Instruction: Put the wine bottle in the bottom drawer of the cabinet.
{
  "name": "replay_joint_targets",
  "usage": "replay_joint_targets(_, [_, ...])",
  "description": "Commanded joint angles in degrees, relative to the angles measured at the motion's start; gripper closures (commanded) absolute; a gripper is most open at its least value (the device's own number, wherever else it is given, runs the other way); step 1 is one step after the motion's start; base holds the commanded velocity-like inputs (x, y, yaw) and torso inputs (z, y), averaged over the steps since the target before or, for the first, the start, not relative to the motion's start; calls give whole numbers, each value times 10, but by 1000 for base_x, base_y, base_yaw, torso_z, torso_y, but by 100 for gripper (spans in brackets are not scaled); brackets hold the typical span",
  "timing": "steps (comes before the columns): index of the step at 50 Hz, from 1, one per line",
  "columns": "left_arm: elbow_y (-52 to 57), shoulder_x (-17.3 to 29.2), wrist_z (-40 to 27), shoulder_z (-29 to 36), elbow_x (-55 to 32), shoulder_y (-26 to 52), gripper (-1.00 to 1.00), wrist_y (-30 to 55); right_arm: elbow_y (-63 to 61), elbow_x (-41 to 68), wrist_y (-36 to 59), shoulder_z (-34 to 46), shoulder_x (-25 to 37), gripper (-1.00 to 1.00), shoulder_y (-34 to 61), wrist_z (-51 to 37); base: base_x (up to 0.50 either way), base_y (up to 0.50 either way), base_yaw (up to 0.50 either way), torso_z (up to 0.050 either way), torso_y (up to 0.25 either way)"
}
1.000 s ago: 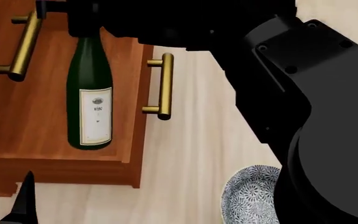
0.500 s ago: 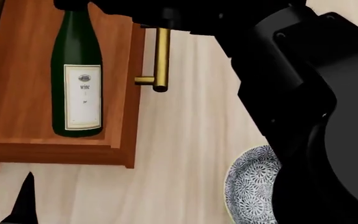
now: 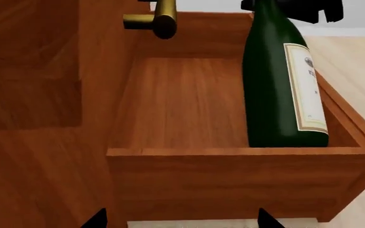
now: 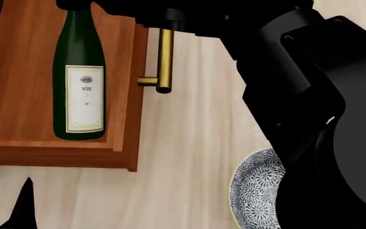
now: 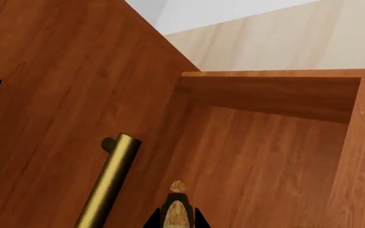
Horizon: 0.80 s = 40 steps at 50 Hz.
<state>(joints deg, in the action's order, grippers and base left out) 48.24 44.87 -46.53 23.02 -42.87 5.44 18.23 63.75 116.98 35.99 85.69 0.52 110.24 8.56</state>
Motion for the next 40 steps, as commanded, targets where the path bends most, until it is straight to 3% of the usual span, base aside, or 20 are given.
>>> replay_joint_targets(1, [-12, -3, 4, -3, -1, -5, -100, -11, -15, 1, 5, 73, -5, 100, -15, -1, 0, 0, 0, 0, 0])
replay_joint_targets(20, [-13, -1, 10, -3, 5, -13, -100, -23, -15, 1, 5, 73, -5, 100, -15, -1, 0, 0, 0, 0, -1])
replay_joint_targets(21, [-14, -1, 10, -3, 5, -12, -100, -23, -15, 1, 5, 73, -5, -100, -15, -1, 0, 0, 0, 0, 0])
replay_joint_targets(40, [-21, -6, 15, 4, 3, -11, -100, -24, -15, 1, 5, 73, -5, -100, -15, -1, 0, 0, 0, 0, -1])
